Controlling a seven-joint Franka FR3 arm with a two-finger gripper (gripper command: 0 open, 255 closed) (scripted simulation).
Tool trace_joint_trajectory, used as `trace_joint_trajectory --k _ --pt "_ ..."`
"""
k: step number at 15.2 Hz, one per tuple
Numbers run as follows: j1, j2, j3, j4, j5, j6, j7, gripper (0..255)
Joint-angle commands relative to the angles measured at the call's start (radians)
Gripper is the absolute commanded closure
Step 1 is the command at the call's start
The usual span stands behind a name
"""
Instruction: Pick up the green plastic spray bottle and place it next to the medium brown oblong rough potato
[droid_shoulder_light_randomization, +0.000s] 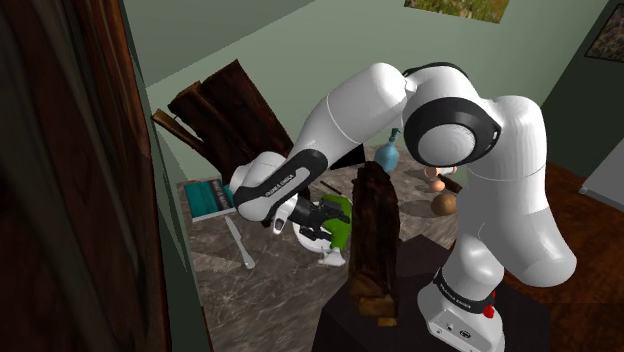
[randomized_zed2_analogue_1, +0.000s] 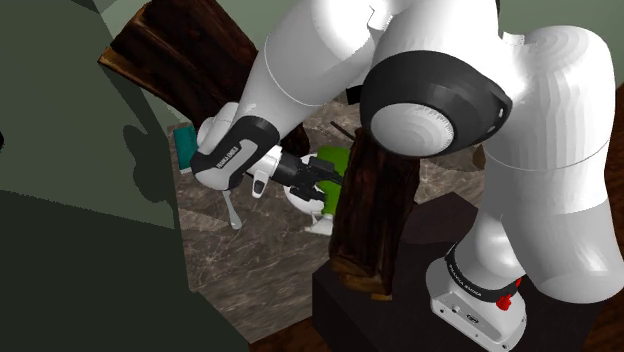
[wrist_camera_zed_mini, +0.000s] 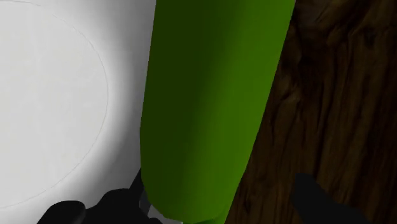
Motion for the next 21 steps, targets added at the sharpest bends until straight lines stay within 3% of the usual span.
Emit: trace_joint_trajectory --k 1,3,4,13,21 --pt "-0.009 0.012 -0.010 -0.019 -0.003 -0.102 -0.002 0" --pt "-0.009 0.012 -0.010 -0.019 -0.003 -0.102 -0.003 0" --pt "-0.008 0.006 -0.011 -0.019 -0.004 -0.108 -0.003 255" --pt "-0.010 0.012 -0.009 -0.019 -0.003 -0.102 -0.002 255" --pt "0.001 -0.070 -0.021 -0.019 -0.029 -0.180 -0.002 255"
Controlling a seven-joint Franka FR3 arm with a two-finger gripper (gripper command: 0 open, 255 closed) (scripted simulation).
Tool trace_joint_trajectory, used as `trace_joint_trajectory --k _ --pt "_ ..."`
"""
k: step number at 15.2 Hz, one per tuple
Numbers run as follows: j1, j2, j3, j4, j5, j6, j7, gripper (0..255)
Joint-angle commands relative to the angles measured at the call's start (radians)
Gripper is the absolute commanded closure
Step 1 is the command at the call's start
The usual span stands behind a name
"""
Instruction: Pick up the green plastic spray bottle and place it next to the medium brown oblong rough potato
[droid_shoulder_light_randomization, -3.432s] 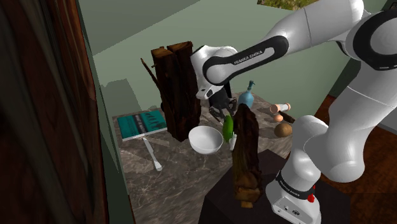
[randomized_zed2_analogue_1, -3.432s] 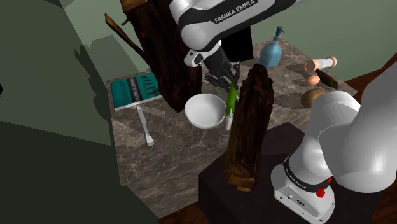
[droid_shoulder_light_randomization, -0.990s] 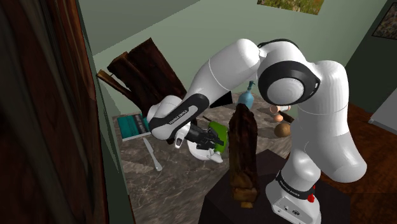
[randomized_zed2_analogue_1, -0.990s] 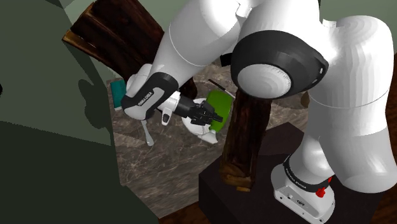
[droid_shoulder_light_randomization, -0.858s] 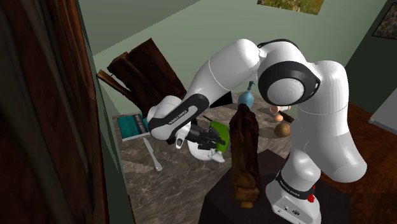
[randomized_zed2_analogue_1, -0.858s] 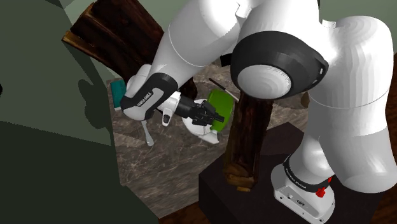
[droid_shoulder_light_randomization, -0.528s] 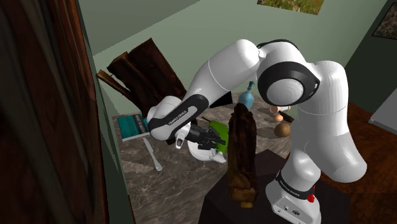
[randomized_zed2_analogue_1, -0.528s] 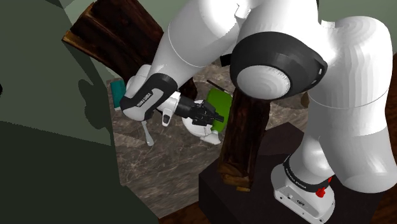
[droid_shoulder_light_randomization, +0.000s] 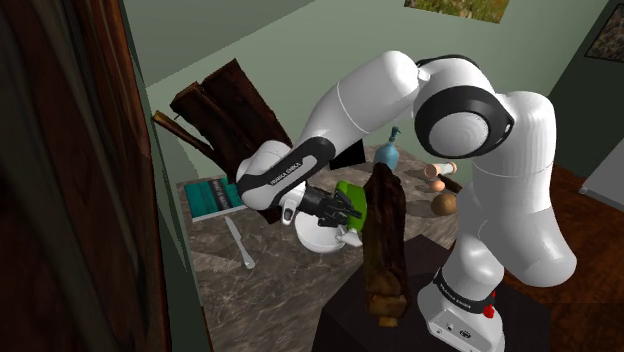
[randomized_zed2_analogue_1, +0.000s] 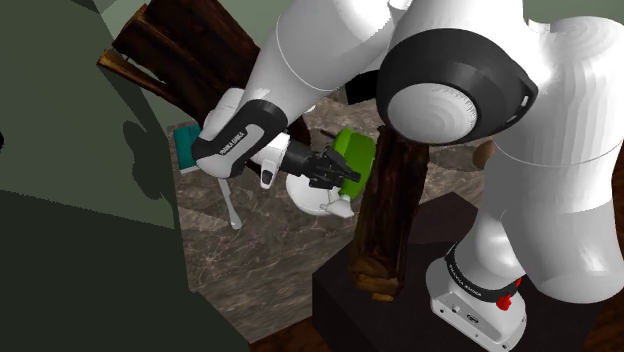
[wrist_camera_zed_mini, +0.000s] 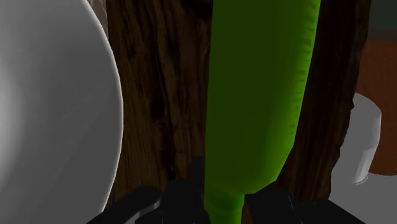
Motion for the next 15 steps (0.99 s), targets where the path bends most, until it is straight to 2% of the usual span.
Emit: trace_joint_trajectory --k 1,15 --pt "0.003 -0.018 -0.003 0.003 -0.005 -0.022 0.000 255" --pt "0.020 -0.137 -0.019 0.040 -0.049 -0.172 -0.006 255"
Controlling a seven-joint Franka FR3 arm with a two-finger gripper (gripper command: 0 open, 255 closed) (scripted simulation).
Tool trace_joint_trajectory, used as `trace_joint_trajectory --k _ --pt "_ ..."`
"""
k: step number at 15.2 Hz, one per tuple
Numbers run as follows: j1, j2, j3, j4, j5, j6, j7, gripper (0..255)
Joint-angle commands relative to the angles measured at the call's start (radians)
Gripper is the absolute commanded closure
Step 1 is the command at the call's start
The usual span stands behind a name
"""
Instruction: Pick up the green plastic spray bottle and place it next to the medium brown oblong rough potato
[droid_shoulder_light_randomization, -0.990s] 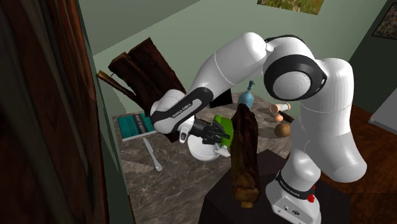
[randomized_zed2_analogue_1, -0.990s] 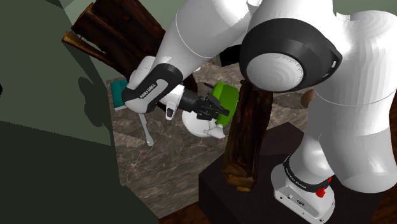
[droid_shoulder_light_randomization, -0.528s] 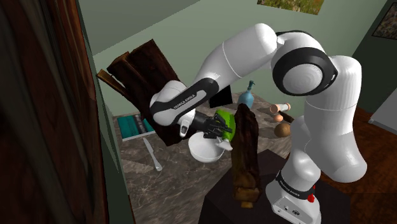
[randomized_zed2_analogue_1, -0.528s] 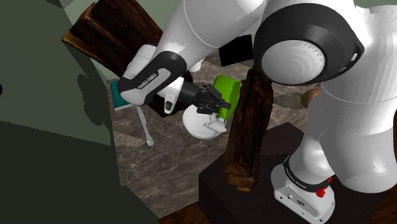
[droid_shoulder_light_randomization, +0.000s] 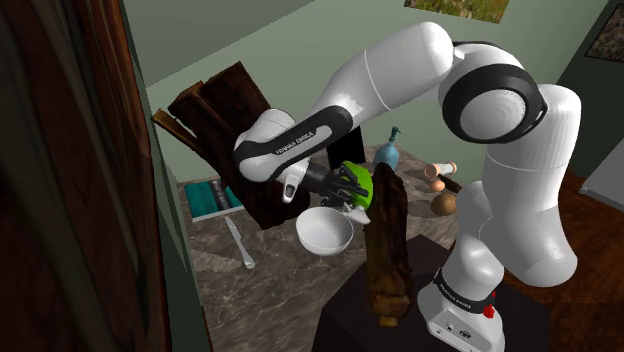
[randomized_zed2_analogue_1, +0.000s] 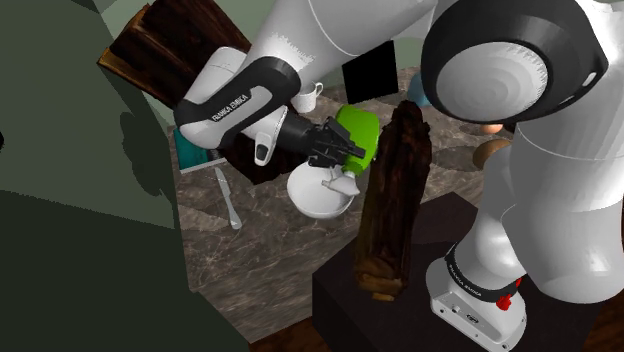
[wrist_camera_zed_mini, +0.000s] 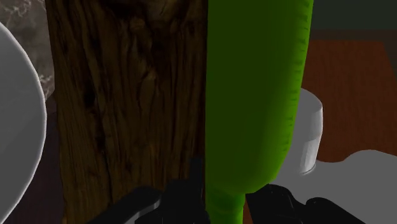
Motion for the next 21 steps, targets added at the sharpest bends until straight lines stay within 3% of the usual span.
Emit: trace_joint_trajectory --k 1,11,21 --pt "0.002 -0.016 -0.002 0.008 -0.008 -0.024 -0.002 255" --pt "0.010 -0.078 -0.008 0.060 -0.037 -0.134 -0.014 255" --pt "-0.111 -0.146 -0.094 -0.107 -0.260 0.031 -0.176 255"
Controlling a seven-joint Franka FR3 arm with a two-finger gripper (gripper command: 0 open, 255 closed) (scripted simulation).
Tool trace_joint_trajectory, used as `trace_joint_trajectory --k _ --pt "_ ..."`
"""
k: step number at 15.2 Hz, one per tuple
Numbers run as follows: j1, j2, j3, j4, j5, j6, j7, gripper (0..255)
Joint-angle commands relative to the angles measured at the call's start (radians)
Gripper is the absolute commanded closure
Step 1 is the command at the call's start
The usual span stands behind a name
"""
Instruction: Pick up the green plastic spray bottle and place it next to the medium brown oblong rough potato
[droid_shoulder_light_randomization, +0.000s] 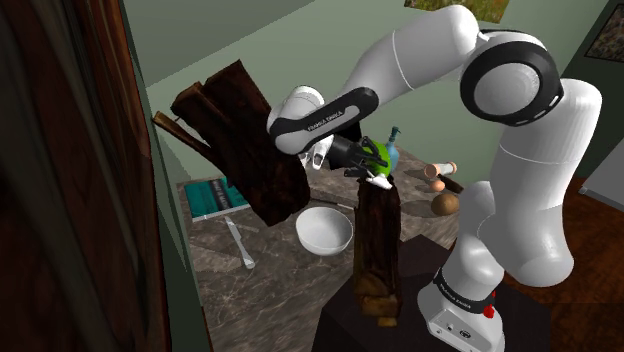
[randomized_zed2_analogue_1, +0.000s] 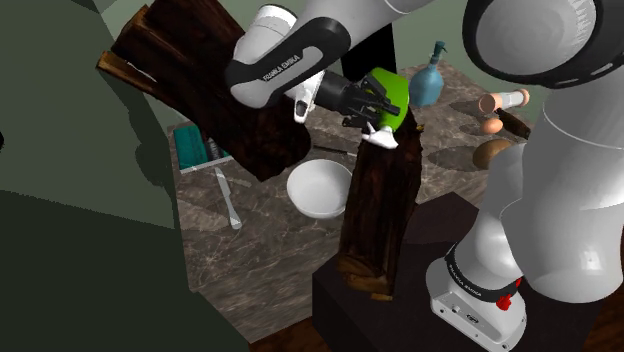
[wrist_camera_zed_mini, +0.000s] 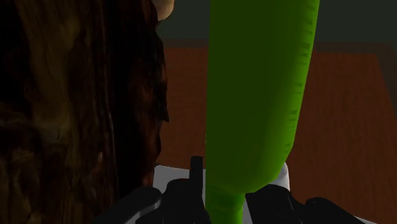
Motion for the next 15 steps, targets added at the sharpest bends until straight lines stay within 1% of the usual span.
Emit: trace_joint_trajectory --k 1,8,15 --pt "-0.028 -0.015 -0.022 -0.030 -0.051 0.032 -0.035 255" --pt "-0.129 0.005 -0.093 -0.068 -0.187 0.161 -0.146 255" --pt "-0.246 0.078 -0.159 -0.049 -0.291 0.305 -0.255 255"
